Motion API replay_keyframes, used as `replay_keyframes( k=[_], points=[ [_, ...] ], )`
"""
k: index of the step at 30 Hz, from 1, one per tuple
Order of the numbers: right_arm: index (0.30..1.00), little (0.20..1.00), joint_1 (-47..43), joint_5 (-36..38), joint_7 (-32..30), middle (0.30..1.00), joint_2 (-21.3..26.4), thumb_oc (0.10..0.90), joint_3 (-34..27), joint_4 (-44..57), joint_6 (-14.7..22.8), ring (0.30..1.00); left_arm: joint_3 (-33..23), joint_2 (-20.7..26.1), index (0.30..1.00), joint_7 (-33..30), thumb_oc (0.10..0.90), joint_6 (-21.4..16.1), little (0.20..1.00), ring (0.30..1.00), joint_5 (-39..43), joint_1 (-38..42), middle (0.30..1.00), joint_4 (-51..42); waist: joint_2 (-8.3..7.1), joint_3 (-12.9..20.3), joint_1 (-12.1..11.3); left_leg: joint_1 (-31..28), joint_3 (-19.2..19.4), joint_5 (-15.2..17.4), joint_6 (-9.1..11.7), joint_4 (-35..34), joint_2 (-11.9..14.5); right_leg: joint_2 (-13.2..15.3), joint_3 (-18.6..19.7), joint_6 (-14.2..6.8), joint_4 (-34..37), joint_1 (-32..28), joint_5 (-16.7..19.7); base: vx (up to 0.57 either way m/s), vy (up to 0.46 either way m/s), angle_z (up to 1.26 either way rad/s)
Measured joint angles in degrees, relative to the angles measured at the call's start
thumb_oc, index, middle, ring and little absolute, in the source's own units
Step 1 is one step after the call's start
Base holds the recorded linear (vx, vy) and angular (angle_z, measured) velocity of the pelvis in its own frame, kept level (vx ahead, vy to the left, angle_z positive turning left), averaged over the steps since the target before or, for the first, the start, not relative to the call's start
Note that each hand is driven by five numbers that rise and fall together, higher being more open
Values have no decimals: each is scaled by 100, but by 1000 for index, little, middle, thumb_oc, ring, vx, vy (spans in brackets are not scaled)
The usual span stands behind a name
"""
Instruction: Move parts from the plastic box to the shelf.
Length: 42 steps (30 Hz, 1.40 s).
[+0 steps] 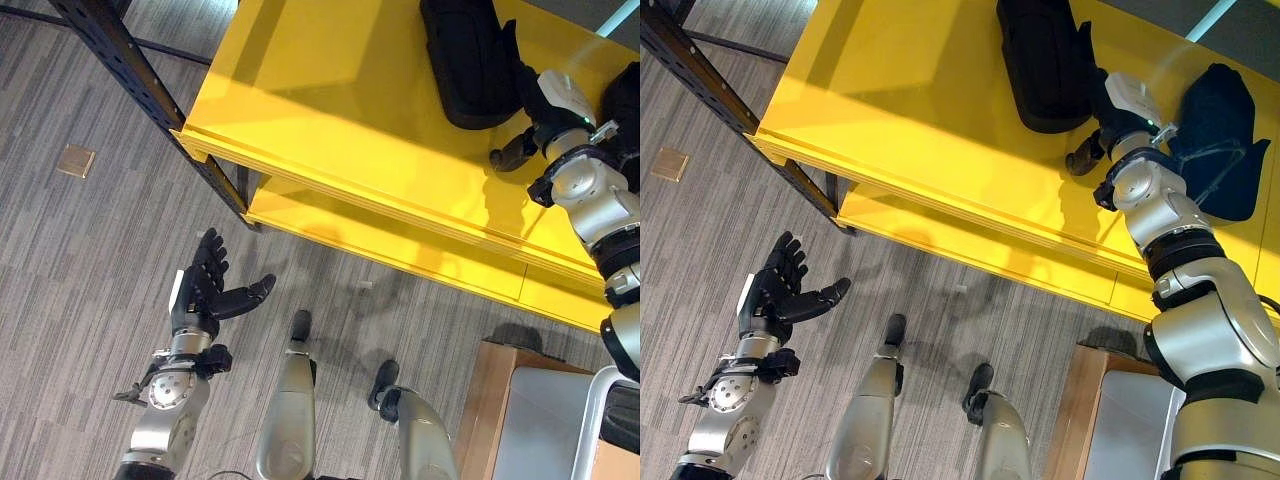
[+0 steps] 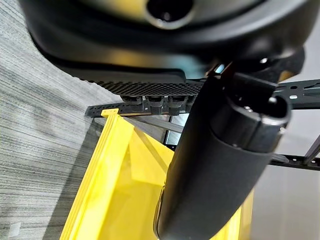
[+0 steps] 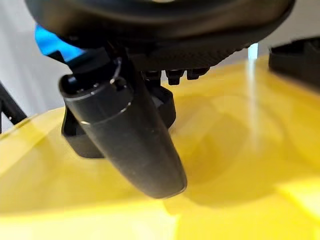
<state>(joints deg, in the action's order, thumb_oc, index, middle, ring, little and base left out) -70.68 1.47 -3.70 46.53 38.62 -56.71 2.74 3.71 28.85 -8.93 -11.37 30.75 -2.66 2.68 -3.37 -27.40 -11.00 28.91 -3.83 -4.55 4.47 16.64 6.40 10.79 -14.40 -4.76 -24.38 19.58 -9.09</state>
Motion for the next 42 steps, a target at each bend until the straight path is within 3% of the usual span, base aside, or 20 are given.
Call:
replay_keyframes(
  k=[7, 17, 25, 32, 42],
  points=[
    [1000, 1000, 110, 1814, 543, 1000, 5, 900, -352, 186, 18, 1000, -1, 0, 1000, 127, 900, 6, 1000, 1000, 46, 75, 1000, 0, 18, 8, -22, -2, 19, -4, 0, -8, 4, -7, -2, -21, 25, -7, 12, 0, 0, 0],
    [1000, 1000, 112, 2124, 897, 1000, -11, 900, -126, 589, 21, 1000, -5, 0, 1000, 222, 900, 11, 1000, 1000, 48, 164, 1000, 2, 18, 8, -62, -2, 12, -4, 0, -9, 3, -8, -12, -21, 29, -21, 12, 0, 0, 0],
    [1000, 1000, 121, 2125, 1201, 1000, 249, 900, 354, 1436, -88, 1000, 0, -1, 1000, 281, 900, 31, 1000, 1000, 46, 222, 1000, 8, 14, 6, -23, -2, 1, -5, 1, -10, 6, -17, -21, -22, 38, -28, 13, 0, 0, 0],
    [1000, 1000, 181, 2263, 1464, 1000, 376, 900, 391, 1751, -95, 1000, 13, 0, 1000, 333, 900, 68, 1000, 1000, 41, 343, 1000, 7, 2, 2, -12, -4, -13, -5, 0, 0, 9, -22, -32, -25, 38, -46, 15, 0, 0, 0],
    [1000, 1000, 396, 2341, 1716, 1000, 611, 900, 397, 2088, -86, 1000, 29, 179, 1000, 351, 900, 153, 1000, 1000, 37, 382, 1000, 7, -130, -4, 13, -13, -29, -5, -1, 7, 13, -31, -44, -34, 57, -73, 23, 0, 0, 0]
  ],
)
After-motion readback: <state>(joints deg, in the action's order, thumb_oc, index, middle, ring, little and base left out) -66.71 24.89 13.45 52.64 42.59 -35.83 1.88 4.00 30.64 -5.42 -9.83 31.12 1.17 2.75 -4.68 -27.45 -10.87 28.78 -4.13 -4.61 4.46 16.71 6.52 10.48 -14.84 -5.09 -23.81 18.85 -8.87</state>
